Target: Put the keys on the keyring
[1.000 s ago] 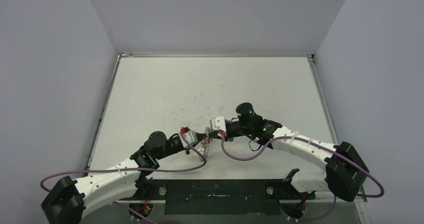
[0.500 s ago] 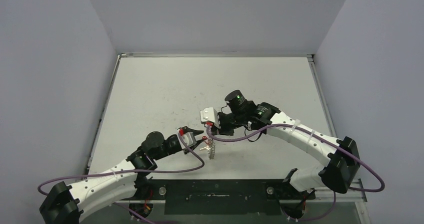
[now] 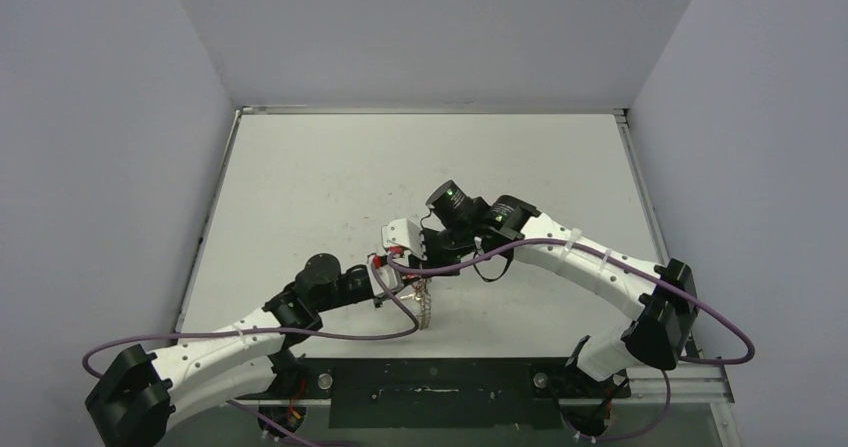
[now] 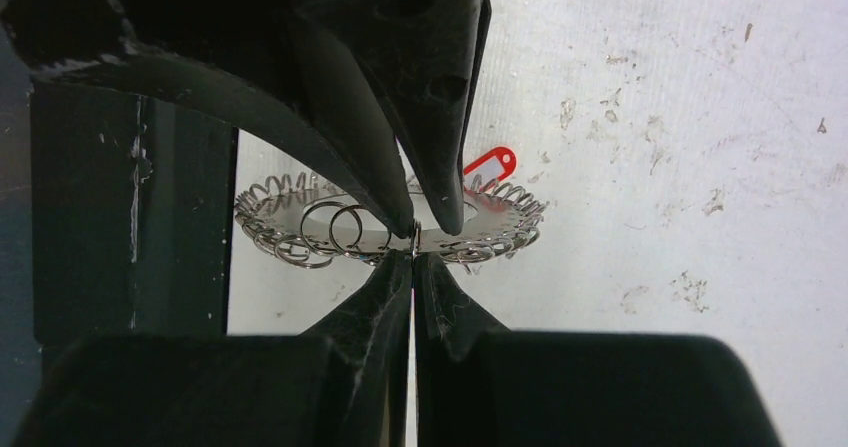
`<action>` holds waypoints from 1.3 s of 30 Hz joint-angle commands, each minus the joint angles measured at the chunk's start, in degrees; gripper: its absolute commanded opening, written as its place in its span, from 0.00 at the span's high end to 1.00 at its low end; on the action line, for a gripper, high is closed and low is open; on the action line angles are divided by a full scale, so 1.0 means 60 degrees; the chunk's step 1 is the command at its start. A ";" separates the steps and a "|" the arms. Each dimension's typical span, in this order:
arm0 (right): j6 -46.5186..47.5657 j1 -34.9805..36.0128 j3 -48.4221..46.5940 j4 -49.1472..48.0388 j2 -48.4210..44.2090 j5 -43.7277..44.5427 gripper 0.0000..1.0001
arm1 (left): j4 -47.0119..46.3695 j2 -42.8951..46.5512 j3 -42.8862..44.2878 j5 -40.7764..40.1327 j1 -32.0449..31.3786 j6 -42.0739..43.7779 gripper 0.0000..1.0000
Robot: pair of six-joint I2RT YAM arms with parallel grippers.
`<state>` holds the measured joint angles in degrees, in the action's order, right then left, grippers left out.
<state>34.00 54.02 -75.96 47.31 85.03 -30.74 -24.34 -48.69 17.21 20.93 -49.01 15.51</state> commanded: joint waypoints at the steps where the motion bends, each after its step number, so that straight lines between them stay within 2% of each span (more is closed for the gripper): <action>1: -0.0100 0.0124 -0.0499 0.0011 0.0018 0.0141 1.00 | -0.0616 -0.0209 0.0561 0.0684 0.0006 0.0057 0.85; 3: -0.0100 0.0150 -0.0504 0.0026 0.0026 0.0178 1.00 | -0.0810 -0.0276 0.0520 0.0700 0.0001 -0.0007 0.85; 6: -0.0115 0.0156 -0.0506 0.0027 0.0037 0.0225 1.00 | -0.1002 -0.0336 0.0515 0.0743 0.0006 -0.0066 0.78; 8: -0.0115 0.0159 -0.0505 0.0018 0.0051 0.0227 1.00 | -0.1153 -0.0370 0.0477 0.0783 0.0009 -0.0111 0.77; 18: -0.0129 0.0168 -0.0551 -0.0020 0.0074 0.0129 1.00 | -0.1548 -0.0821 0.0506 0.1076 -0.0006 -0.0215 1.00; 24: -0.0172 0.0153 -0.0428 -0.0247 0.0006 0.0195 1.00 | -0.1660 -0.0915 0.0434 0.0871 -0.0012 -0.0321 1.00; 25: -0.0224 0.0110 -0.0346 -0.0386 -0.0048 0.0190 0.96 | -0.1763 -0.0879 0.0373 0.0756 -0.0007 -0.0392 1.00; 27: -0.0425 -0.0037 -0.0089 -0.0813 -0.0237 0.0110 0.79 | -0.2076 -0.0763 0.0171 0.0500 -0.0005 -0.0563 1.00; 31: -0.0965 -0.0725 0.0693 -0.2008 -0.0880 -0.0774 0.55 | -0.2887 -0.0468 -0.0289 -0.0032 -0.0005 -0.1002 1.00; 35: -0.1103 -0.1446 0.1652 -0.3235 -0.1738 -0.1853 0.48 | -0.3579 -0.0303 -0.0622 -0.0287 -0.0006 -0.1189 1.00; 39: -0.0504 -0.1695 0.2547 -0.3956 -0.2362 -0.2572 0.49 | -0.4513 -0.0237 -0.0959 -0.0332 -0.0005 -0.1279 1.00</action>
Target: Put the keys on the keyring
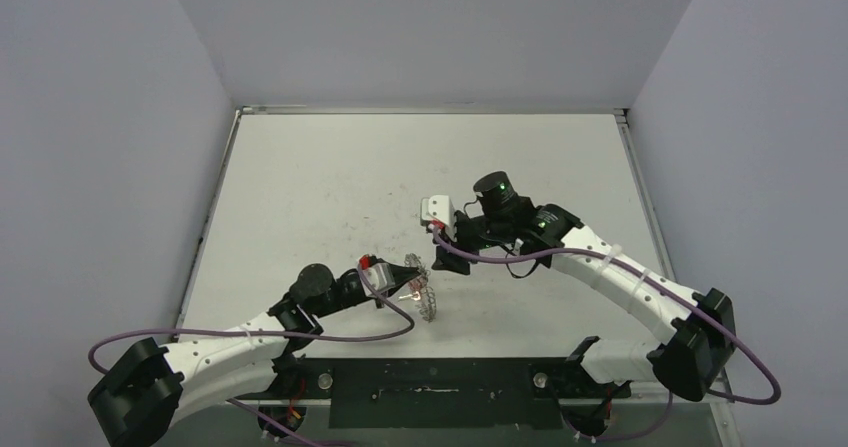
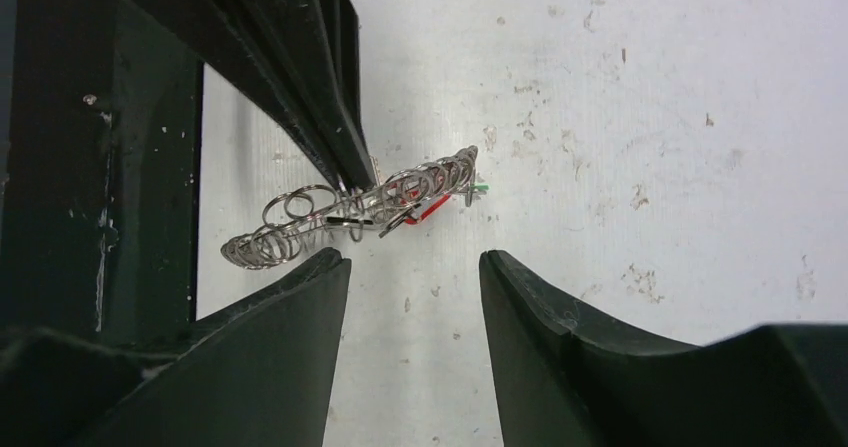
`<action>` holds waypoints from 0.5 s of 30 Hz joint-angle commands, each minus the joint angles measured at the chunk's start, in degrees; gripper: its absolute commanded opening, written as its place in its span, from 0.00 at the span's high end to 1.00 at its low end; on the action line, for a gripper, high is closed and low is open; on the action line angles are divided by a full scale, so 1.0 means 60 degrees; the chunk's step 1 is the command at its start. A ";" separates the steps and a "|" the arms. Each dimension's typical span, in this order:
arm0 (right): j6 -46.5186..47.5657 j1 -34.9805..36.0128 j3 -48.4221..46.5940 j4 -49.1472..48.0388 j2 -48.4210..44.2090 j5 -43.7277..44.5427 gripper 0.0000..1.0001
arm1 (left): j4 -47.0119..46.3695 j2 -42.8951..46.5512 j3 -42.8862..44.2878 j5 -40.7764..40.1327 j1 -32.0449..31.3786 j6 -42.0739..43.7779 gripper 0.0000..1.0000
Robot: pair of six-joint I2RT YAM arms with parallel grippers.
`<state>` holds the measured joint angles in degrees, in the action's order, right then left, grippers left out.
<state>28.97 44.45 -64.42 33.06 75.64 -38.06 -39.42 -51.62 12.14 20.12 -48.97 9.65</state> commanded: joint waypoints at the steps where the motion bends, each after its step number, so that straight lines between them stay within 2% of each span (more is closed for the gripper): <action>1: 0.0409 -0.0144 0.0810 -0.1754 -0.0889 -0.1545 0.49 | -0.2188 0.0269 -0.0183 -0.0176 -0.0014 -0.0321 1.00; 7: 0.0489 -0.0201 0.1500 -0.2861 -0.1225 -0.2673 0.55 | -0.2988 0.0344 -0.0421 0.0219 -0.0012 -0.0334 1.00; 10: 0.0471 -0.0201 0.1568 -0.3128 -0.1240 -0.2766 0.61 | -0.3061 0.0415 -0.0440 0.0319 -0.0013 -0.0319 1.00; 15: 0.0442 -0.0201 0.1500 -0.3154 -0.1057 -0.2791 0.64 | -0.3016 0.0476 -0.0441 0.0358 -0.0012 -0.0300 1.00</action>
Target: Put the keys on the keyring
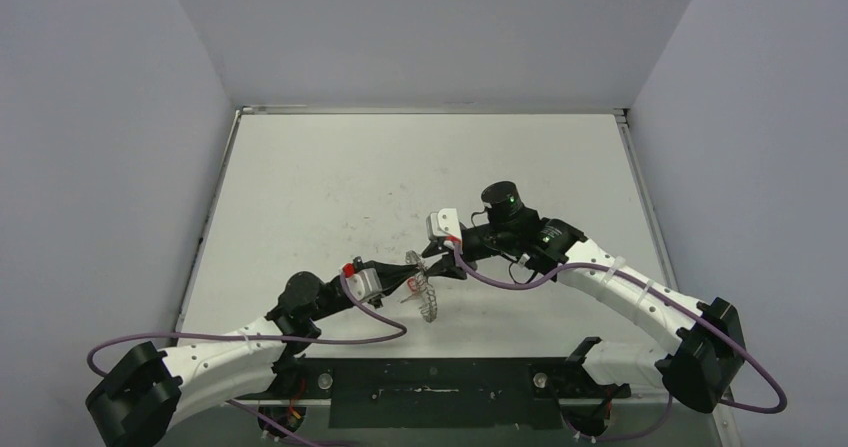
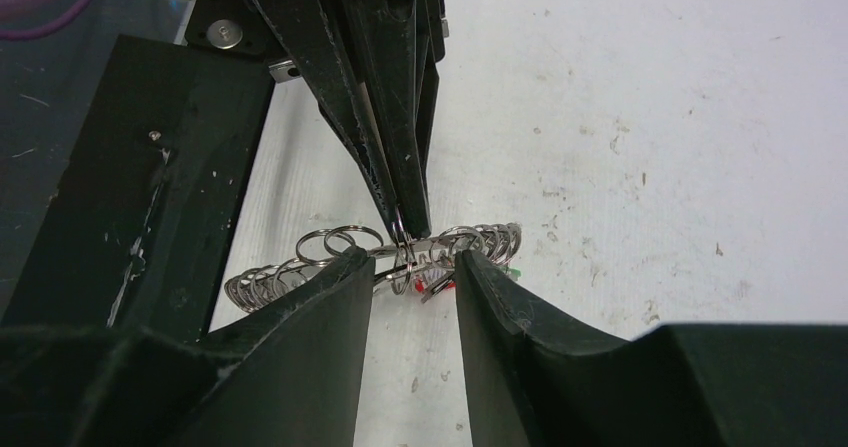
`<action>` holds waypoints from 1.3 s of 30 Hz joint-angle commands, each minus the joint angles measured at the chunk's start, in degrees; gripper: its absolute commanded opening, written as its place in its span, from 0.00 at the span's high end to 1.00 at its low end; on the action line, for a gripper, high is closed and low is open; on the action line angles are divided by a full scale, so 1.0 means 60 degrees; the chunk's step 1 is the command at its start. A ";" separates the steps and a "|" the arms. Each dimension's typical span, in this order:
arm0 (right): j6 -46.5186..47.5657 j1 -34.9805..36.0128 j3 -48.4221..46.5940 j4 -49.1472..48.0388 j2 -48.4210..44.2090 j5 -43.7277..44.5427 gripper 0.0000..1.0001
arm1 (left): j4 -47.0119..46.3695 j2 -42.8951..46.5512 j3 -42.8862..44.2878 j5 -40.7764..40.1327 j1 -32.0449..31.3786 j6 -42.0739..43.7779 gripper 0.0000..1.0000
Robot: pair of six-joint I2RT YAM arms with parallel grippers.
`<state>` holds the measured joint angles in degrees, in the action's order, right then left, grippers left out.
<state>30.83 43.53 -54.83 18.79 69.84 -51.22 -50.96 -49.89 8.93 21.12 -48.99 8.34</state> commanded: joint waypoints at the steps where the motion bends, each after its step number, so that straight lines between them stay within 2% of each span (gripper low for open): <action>1: 0.0085 -0.0048 -0.0085 -0.0878 -0.0084 -0.0616 0.64 | -0.1088 0.0196 0.0107 0.0219 -0.0008 -0.0073 1.00; 5: -0.0051 -0.0048 -0.0038 -0.1132 0.0005 -0.0672 0.69 | -0.1087 0.0149 0.0122 0.0300 -0.0008 -0.0086 1.00; 10: -0.0011 -0.0048 -0.0143 -0.1006 0.0218 -0.0763 0.88 | -0.1029 0.0149 0.0145 0.0324 -0.0008 -0.0080 1.00; 17: 0.0208 -0.0048 -0.0387 -0.0428 0.0530 -0.0853 0.85 | -0.0951 0.0205 0.0164 0.0346 -0.0009 -0.0090 1.00; 19: 0.0216 -0.0048 -0.0383 -0.0436 0.0557 -0.0891 0.87 | -0.0919 0.0216 0.0167 0.0346 -0.0016 -0.0086 1.00; 21: 0.0198 -0.0048 -0.0416 -0.0404 0.0576 -0.0902 0.98 | -0.0901 0.0232 0.0168 0.0359 -0.0009 -0.0093 1.00; 22: 0.0174 -0.0048 -0.0468 -0.0349 0.0570 -0.0890 1.00 | -0.0886 0.0242 0.0171 0.0348 -0.0008 -0.0089 1.00; 27: 0.0077 -0.0015 -0.0974 0.0481 0.0576 -0.0332 1.00 | -0.0453 0.0373 0.0227 0.0256 -0.0021 -0.0019 1.00; 28: 0.0097 0.0013 -0.1155 0.0788 0.0596 -0.0097 1.00 | -0.0164 0.0457 0.0281 0.0205 -0.0010 0.0072 0.96; 30: 0.0311 0.0138 -0.1621 0.1655 0.0691 0.0373 1.00 | 0.0526 0.0692 0.0426 0.0032 -0.0021 0.0246 0.80; 32: 0.0611 0.0373 -0.2184 0.2664 0.0908 0.0947 1.00 | 0.1226 0.0988 0.0540 -0.0137 -0.0009 0.0422 0.72; 35: 0.0862 0.0894 -0.3047 0.4039 0.1386 0.2041 1.00 | 0.2175 0.1439 0.0691 -0.0442 -0.0009 0.0617 0.66; 39: 0.0664 0.1351 -0.4111 0.5305 0.2080 0.2906 1.00 | 0.3531 0.1900 0.0981 -0.0560 0.0001 0.0888 0.65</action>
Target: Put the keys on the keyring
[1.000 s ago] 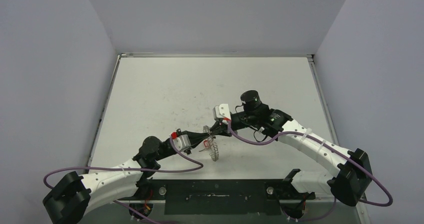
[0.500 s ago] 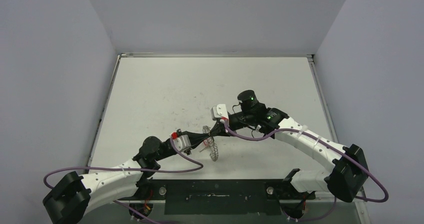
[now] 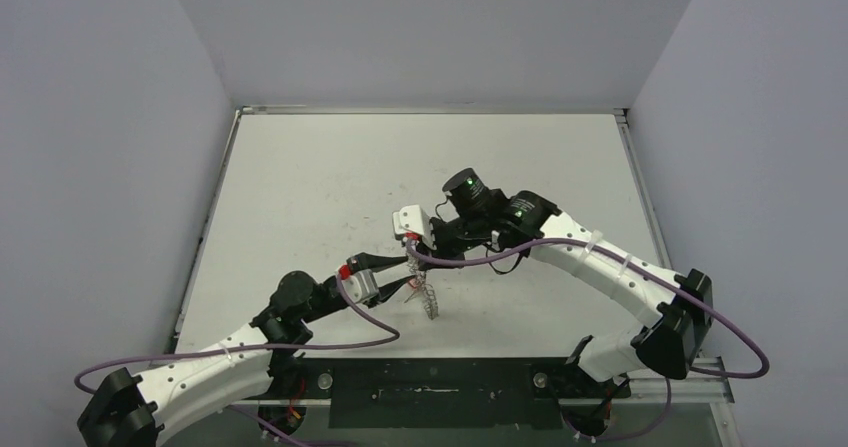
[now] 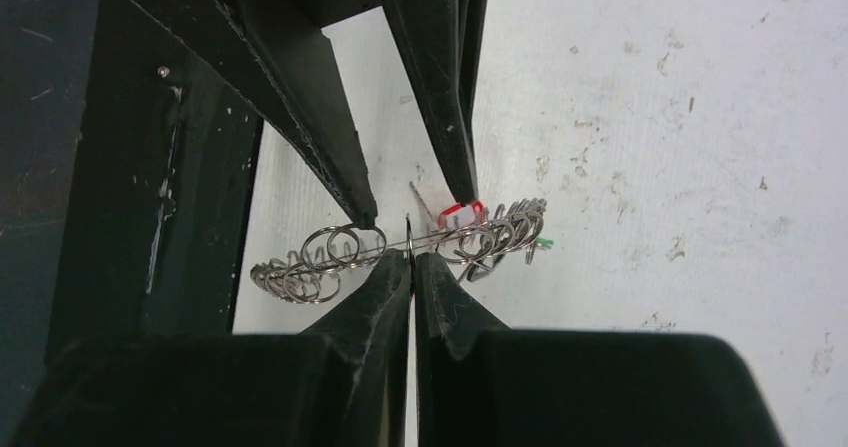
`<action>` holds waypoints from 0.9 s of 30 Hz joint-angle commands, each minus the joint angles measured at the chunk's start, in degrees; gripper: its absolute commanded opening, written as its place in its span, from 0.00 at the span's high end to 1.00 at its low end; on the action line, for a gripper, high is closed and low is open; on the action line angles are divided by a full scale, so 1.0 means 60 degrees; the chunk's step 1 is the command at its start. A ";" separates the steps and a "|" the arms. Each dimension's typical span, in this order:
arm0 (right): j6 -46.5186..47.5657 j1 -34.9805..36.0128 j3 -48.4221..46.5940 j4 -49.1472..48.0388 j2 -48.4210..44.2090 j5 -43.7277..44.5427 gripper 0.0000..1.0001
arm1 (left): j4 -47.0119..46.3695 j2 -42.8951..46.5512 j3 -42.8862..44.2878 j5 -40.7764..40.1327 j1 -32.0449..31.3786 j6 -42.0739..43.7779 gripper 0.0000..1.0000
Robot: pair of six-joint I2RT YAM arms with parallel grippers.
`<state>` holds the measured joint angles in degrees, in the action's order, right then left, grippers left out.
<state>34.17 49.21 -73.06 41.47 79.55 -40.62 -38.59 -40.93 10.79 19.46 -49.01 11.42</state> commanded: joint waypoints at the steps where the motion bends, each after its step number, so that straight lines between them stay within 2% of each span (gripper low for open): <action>1: -0.0023 0.0454 -0.1298 0.1706 0.0635 0.1240 1.00 | 0.1704 0.0488 0.0732 -0.0250 0.0004 0.0417 0.65; 6: -0.0696 0.0660 -0.2273 0.2409 0.1428 0.1944 1.00 | 0.2065 0.0589 0.0737 0.0123 0.0017 0.0308 0.64; 11: -0.1028 0.0761 -0.3023 0.2982 0.1976 0.2081 1.00 | 0.2151 0.0273 0.0862 0.0404 0.0020 0.0103 0.69; 17: -0.1089 0.0925 -0.3129 0.2990 0.2104 0.2039 1.00 | 0.1509 -0.0427 0.0950 0.0428 0.0024 -0.0089 0.74; 27: -0.1023 0.1081 -0.3102 0.2888 0.2144 0.1980 1.00 | 0.0614 -0.1015 0.0986 0.0285 0.0009 -0.0288 0.75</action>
<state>28.60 55.05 -88.82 60.10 92.79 -28.71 -29.15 -46.68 14.11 21.02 -49.01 10.90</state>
